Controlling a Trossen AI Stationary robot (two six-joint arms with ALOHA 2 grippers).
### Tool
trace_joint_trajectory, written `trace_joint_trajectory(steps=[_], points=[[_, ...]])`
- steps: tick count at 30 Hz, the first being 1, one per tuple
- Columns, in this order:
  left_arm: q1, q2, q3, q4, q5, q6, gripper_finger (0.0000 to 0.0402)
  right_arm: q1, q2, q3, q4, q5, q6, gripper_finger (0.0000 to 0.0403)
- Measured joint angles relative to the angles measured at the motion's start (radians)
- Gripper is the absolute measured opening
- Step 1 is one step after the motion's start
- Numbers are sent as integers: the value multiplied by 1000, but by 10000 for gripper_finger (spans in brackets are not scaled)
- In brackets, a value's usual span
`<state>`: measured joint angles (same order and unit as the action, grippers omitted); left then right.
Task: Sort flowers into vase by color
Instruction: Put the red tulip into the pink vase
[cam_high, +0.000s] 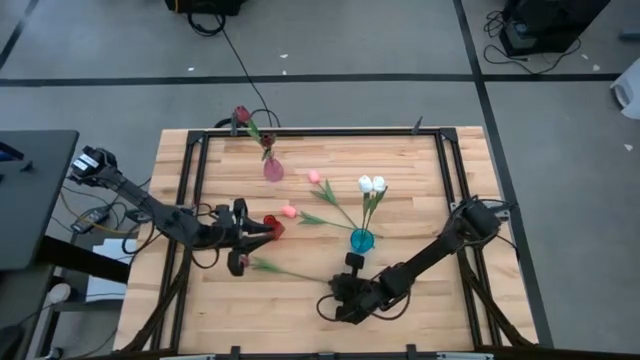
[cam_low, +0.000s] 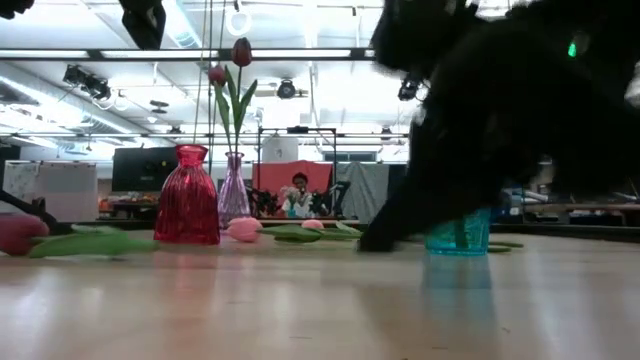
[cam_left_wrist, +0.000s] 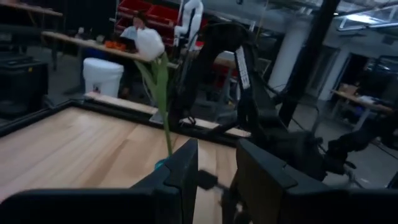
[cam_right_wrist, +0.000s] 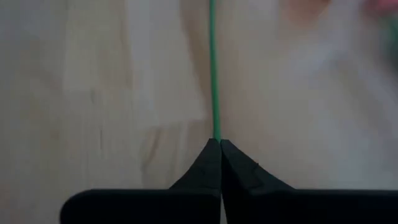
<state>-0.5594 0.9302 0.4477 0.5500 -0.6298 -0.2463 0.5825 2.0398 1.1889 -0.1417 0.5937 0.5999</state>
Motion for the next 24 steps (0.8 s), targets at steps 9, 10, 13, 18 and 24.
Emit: trace_joint_trajectory(steps=[9, 10, 13, 18, 24], points=[[-6, 60, -1, 44, 46, 58, 115, 95, -271, 2, -305, 248, 65, 2], [-6, 77, -1, 65, 53, 58, 115, 104, -296, 3, -333, 276, 78, 2], [-6, 151, -1, 127, 77, 9, 115, 120, -344, 3, -403, 297, 109, 2], [-6, 284, -1, 173, 84, -69, 115, 102, -336, 3, -361, 185, 91, 15], [-6, 351, -1, 256, 83, -73, 115, 65, -204, 4, -217, 73, 25, 73]])
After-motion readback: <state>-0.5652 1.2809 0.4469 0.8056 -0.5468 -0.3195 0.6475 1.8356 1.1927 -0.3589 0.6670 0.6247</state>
